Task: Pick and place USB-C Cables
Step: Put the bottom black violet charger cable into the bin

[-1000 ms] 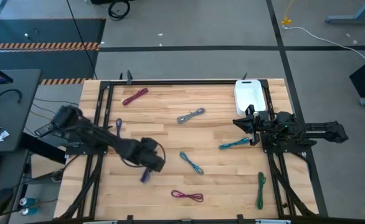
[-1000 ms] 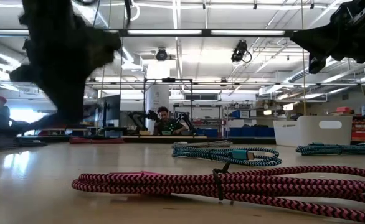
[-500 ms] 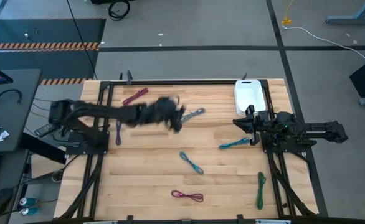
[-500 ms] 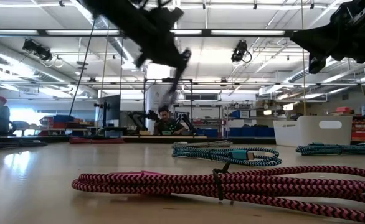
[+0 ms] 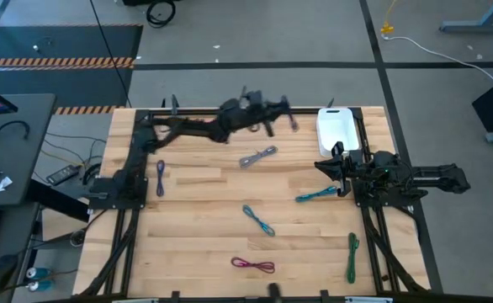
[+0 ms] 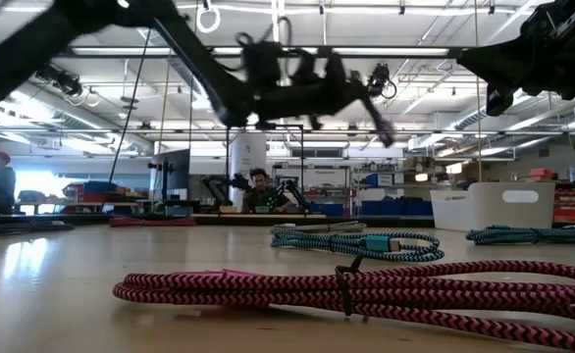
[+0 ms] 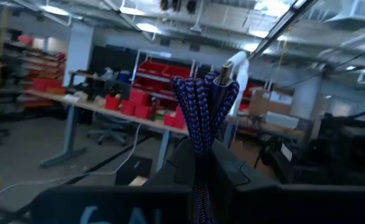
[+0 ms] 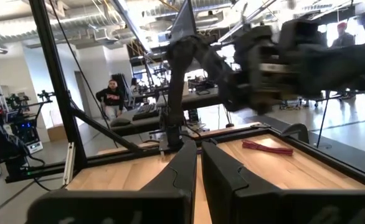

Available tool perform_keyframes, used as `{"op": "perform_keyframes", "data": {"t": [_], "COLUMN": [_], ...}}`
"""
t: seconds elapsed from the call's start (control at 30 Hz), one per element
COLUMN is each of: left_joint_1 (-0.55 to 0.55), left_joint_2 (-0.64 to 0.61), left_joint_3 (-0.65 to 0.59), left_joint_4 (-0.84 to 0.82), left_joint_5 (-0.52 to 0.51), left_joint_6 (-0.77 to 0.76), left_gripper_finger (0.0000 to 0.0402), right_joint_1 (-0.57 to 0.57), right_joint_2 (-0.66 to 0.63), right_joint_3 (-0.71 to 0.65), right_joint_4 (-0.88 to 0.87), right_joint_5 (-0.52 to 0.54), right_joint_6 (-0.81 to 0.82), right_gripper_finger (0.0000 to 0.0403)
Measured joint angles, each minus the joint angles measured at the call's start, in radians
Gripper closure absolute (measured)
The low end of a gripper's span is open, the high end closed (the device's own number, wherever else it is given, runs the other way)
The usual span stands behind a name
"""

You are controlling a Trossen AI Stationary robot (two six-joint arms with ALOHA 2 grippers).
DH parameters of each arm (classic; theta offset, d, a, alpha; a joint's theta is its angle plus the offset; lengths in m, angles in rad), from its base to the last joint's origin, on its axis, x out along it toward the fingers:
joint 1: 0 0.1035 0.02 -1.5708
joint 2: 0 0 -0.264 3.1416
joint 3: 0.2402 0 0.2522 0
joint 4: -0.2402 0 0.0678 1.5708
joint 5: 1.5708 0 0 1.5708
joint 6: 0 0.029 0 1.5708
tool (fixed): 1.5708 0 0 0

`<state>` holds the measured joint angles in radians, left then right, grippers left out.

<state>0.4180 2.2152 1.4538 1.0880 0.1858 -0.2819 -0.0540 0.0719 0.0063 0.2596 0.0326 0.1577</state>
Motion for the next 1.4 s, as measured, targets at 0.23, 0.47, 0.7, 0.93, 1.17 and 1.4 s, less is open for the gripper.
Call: {"op": "perform_keyframes", "data": {"t": [0.23,0.47,0.7,0.93,1.17,1.4], "left_joint_1": [-0.030,-0.054,-0.046,-0.084,-0.093,-0.078], "left_joint_2": [0.306,0.525,0.528,0.531,0.529,0.525], "left_joint_3": [0.539,0.856,0.788,0.803,0.802,0.802], "left_joint_4": [-0.175,-0.284,-0.306,-0.287,-0.245,-0.197], "left_joint_5": [0.014,-0.085,-0.101,-0.075,-0.026,0.046], "left_joint_6": [-0.022,-0.021,-0.078,0.010,0.064,0.051], "left_gripper_finger": [0.0381,0.0381,0.0381,0.0381,0.0381,0.0381], "right_joint_1": [0.000,0.000,0.000,0.000,0.000,0.000], "right_joint_2": [0.000,0.000,0.002,0.002,0.003,0.003], "right_joint_3": [0.000,0.000,0.000,0.000,0.000,0.000], "right_joint_4": [0.000,0.000,0.001,0.001,0.006,0.046], "right_joint_5": [0.000,0.001,-0.004,-0.002,-0.001,0.001], "right_joint_6": [0.000,0.000,0.000,0.000,0.000,0.000], "right_gripper_finger": [0.0373,0.0373,0.0373,0.0373,0.0373,0.0373]}}
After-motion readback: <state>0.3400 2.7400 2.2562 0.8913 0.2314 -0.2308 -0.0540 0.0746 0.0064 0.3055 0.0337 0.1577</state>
